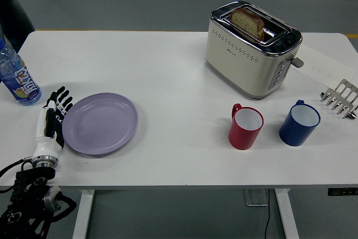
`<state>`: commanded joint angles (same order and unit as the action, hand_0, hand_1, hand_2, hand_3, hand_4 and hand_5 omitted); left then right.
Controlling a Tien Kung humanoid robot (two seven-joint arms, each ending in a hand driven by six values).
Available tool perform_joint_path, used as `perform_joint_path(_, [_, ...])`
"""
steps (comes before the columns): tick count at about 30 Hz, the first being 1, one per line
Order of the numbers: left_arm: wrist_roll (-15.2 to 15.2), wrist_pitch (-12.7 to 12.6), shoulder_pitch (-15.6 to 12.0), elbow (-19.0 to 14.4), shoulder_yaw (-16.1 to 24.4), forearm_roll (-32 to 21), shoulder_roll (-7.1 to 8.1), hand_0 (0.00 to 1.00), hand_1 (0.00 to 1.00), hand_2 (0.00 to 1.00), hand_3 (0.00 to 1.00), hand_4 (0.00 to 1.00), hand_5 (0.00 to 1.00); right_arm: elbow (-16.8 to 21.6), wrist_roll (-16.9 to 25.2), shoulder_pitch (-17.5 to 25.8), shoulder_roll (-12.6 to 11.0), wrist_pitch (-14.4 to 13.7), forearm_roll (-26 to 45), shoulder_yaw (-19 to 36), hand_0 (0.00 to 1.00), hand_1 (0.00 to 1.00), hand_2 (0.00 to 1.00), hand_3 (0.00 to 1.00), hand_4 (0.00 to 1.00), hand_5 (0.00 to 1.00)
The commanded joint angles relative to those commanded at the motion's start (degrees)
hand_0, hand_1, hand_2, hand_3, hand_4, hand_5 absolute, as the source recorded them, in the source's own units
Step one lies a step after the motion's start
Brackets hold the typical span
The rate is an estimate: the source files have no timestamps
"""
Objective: Push plate across desktop
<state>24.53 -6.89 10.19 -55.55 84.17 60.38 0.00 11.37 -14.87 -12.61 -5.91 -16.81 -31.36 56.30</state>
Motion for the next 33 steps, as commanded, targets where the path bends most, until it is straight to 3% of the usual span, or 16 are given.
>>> perform_joint_path(33, [-0.5, -0.2, 0.9, -1.0, -7.7, -1.7, 0.00, 0.848, 0.850, 0.874, 0.841, 0.518, 0.998, 0.0, 0.0, -0.2, 0.0, 0.0, -0.1, 0.0, 0.647, 0.613, 0.674, 0.573, 0.325, 0.252])
